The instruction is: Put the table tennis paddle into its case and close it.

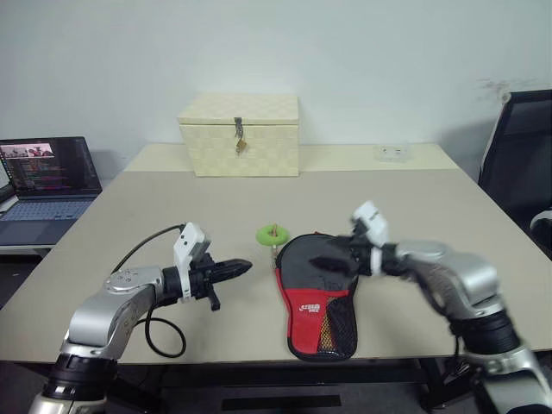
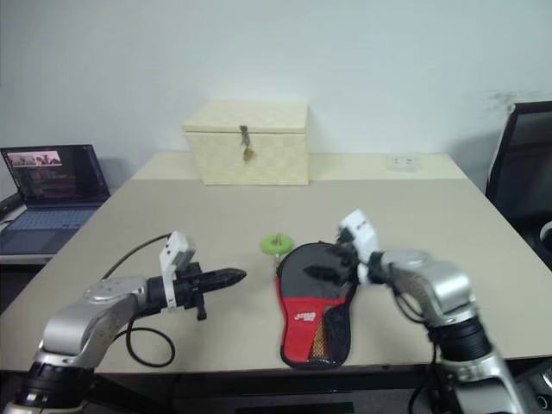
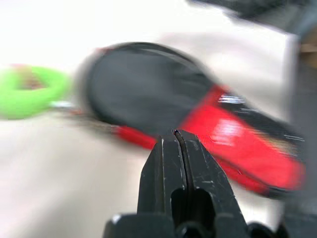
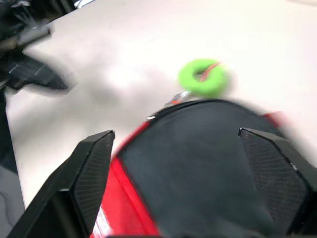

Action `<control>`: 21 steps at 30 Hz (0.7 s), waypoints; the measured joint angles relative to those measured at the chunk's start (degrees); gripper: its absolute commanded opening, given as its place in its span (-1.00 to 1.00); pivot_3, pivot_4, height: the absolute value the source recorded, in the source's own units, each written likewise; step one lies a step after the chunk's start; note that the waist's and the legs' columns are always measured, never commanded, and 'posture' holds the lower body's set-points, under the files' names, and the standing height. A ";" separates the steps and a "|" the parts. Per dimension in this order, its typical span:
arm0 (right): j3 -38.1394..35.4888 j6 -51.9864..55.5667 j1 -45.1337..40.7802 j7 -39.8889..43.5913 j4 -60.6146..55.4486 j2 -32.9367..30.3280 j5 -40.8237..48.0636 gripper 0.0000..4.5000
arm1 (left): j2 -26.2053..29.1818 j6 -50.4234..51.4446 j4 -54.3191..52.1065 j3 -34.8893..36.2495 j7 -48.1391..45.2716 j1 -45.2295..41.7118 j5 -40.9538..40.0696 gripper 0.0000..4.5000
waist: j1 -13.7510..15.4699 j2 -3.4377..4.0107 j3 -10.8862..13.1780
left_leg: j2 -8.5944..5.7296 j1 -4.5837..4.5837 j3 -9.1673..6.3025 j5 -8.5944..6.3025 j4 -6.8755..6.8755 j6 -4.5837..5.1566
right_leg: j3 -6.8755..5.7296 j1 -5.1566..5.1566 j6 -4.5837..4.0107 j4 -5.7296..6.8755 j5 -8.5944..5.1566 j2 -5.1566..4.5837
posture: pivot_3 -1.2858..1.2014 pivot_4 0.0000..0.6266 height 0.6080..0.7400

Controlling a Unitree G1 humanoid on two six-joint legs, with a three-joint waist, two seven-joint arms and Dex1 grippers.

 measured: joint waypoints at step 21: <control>4.69 -1.65 5.49 -7.21 -1.09 4.24 -7.92 1.00 | -18.40 -24.72 67.20 -7.76 6.89 -40.34 23.68 0.98 | 1.01 -0.04 -0.01 | -0.38 -0.40 0.08 0.00 0.10 0.01 | -0.26 -0.35 0.11 0.05 0.02 0.05 | 0.03 -0.52 1.00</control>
